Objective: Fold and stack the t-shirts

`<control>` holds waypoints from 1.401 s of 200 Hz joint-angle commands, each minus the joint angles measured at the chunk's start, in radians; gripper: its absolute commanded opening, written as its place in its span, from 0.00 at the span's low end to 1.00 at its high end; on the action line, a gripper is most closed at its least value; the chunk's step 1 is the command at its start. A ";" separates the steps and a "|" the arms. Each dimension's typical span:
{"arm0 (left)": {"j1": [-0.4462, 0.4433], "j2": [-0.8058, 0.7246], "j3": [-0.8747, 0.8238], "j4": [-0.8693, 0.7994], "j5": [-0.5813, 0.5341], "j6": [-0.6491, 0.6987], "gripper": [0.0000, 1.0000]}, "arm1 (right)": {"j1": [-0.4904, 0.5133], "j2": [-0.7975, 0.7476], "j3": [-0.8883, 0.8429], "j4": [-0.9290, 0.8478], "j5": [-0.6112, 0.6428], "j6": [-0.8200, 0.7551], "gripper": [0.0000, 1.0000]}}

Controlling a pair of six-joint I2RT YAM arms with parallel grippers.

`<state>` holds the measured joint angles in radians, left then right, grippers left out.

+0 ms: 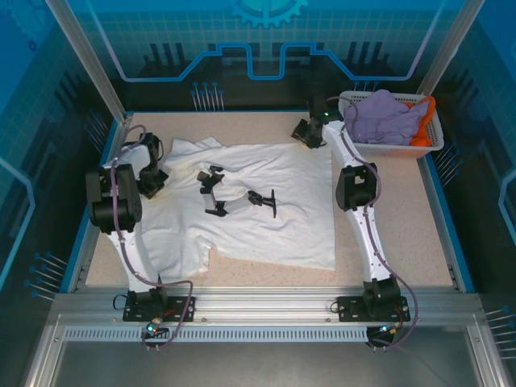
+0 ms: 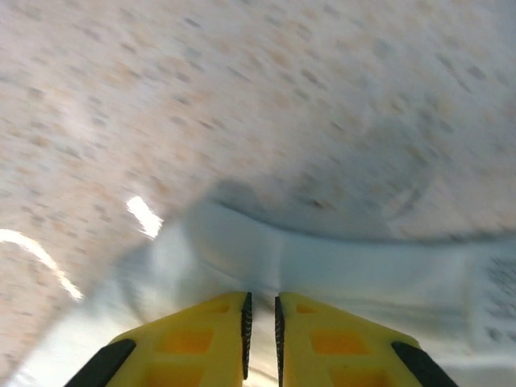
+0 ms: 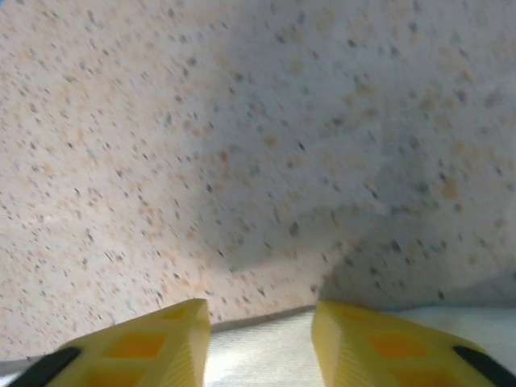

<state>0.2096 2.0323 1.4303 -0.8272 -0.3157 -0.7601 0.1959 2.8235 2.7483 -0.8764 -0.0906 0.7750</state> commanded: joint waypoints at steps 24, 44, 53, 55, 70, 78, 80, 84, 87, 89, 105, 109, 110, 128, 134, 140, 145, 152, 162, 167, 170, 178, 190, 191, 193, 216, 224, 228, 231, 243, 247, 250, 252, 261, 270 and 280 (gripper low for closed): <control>0.041 -0.072 0.057 -0.095 -0.004 -0.038 0.28 | -0.033 0.067 0.056 0.048 -0.008 0.008 0.52; -0.006 -0.087 0.159 -0.060 0.095 0.011 0.37 | -0.026 -0.012 0.054 0.067 -0.025 -0.019 0.54; -0.045 -0.068 0.229 -0.069 0.121 0.035 0.43 | -0.020 -0.058 0.043 0.052 -0.023 -0.033 0.54; -0.051 -0.063 0.247 -0.070 0.129 0.042 0.45 | -0.018 -0.070 0.039 0.046 -0.019 -0.036 0.54; -0.104 -0.014 0.343 -0.045 0.215 0.079 0.56 | 0.001 -0.166 -0.017 -0.011 0.012 -0.074 0.54; -0.121 0.018 0.387 -0.034 0.243 0.080 0.61 | 0.015 -0.227 -0.075 -0.033 0.034 -0.103 0.54; -0.124 0.027 0.397 -0.031 0.249 0.080 0.63 | 0.018 -0.242 -0.096 -0.038 0.040 -0.108 0.54; -0.129 0.040 0.415 -0.025 0.261 0.076 0.65 | 0.028 -0.280 -0.146 -0.052 0.059 -0.117 0.55; -0.131 0.053 0.429 -0.022 0.268 0.073 0.67 | 0.033 -0.305 -0.177 -0.058 0.067 -0.119 0.55; -0.130 0.062 0.436 -0.021 0.270 0.068 0.68 | 0.037 -0.323 -0.198 -0.060 0.072 -0.121 0.55; -0.130 0.110 0.480 0.012 0.295 0.061 0.79 | 0.061 -0.432 -0.402 -0.051 0.071 -0.129 0.55; -0.130 0.123 0.496 0.022 0.286 0.075 0.81 | 0.066 -0.458 -0.447 -0.038 0.068 -0.133 0.55; -0.130 0.126 0.500 0.023 0.282 0.078 0.82 | 0.068 -0.466 -0.458 -0.035 0.068 -0.134 0.55; -0.128 0.216 0.636 -0.002 0.254 0.148 0.90 | 0.085 -0.541 -0.595 -0.014 0.068 -0.138 0.55; -0.129 0.259 0.706 -0.029 0.250 0.183 0.91 | 0.086 -0.552 -0.628 -0.008 0.056 -0.138 0.55; -0.131 0.310 0.783 -0.061 0.243 0.223 0.93 | 0.087 -0.562 -0.661 0.004 0.045 -0.138 0.55; -0.133 0.353 0.846 -0.099 0.226 0.245 0.93 | 0.089 -0.573 -0.697 0.024 0.034 -0.140 0.56; -0.132 0.404 0.920 -0.147 0.201 0.261 0.94 | 0.088 -0.583 -0.735 0.043 0.023 -0.144 0.55; -0.127 0.434 0.942 -0.157 0.189 0.273 0.94 | 0.088 -0.590 -0.767 0.037 0.021 -0.139 0.55; -0.125 0.436 0.932 -0.136 0.192 0.279 0.95 | 0.088 -0.591 -0.777 0.031 0.015 -0.136 0.55; -0.124 0.437 0.924 -0.121 0.194 0.284 0.95 | 0.089 -0.593 -0.783 0.030 0.008 -0.135 0.55; -0.122 0.446 0.912 -0.068 0.199 0.309 0.95 | 0.088 -0.596 -0.798 0.041 -0.013 -0.139 0.55; -0.124 0.488 0.943 -0.024 0.226 0.342 0.94 | 0.094 -0.591 -0.812 0.066 -0.021 -0.157 0.55; -0.125 0.494 0.948 -0.025 0.227 0.344 0.94 | 0.094 -0.590 -0.811 0.066 -0.019 -0.158 0.55; -0.125 0.505 0.963 -0.030 0.229 0.347 0.93 | 0.094 -0.587 -0.808 0.063 -0.017 -0.160 0.55; -0.130 0.638 1.126 -0.091 0.283 0.355 0.86 | 0.093 -0.551 -0.758 0.003 -0.008 -0.166 0.55; -0.129 0.645 1.117 -0.050 0.301 0.360 0.80 | 0.094 -0.550 -0.764 0.013 -0.006 -0.170 0.55; -0.130 0.648 1.115 -0.032 0.312 0.363 0.75 | 0.094 -0.549 -0.768 0.018 -0.003 -0.173 0.55; -0.130 0.650 1.116 -0.022 0.317 0.365 0.70 | 0.094 -0.549 -0.769 0.020 0.001 -0.175 0.54; -0.129 0.657 1.116 0.023 0.348 0.361 0.42 | 0.094 -0.535 -0.766 0.005 0.020 -0.169 0.54; -0.129 0.657 1.116 0.042 0.365 0.358 0.34 | 0.092 -0.527 -0.762 -0.006 0.020 -0.164 0.54; -0.131 0.657 1.116 0.057 0.378 0.355 0.30 | 0.090 -0.523 -0.759 -0.013 0.022 -0.160 0.54; -0.131 0.656 1.116 0.065 0.386 0.351 0.27 | 0.090 -0.518 -0.756 -0.018 0.023 -0.157 0.54; -0.133 0.658 1.117 0.117 0.419 0.338 0.18 | 0.086 -0.503 -0.752 -0.031 0.020 -0.147 0.53; -0.136 0.660 1.126 0.165 0.434 0.327 0.05 | 0.083 -0.503 -0.756 -0.030 0.023 -0.139 0.53; -0.143 0.658 1.138 0.213 0.430 0.323 0.00 | 0.079 -0.503 -0.759 -0.033 0.034 -0.129 0.53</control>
<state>0.0822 2.6892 2.5111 -0.7723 0.0372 -0.4290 0.2871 2.2955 1.9709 -0.8646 -0.0788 0.6266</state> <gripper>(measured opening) 0.051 0.532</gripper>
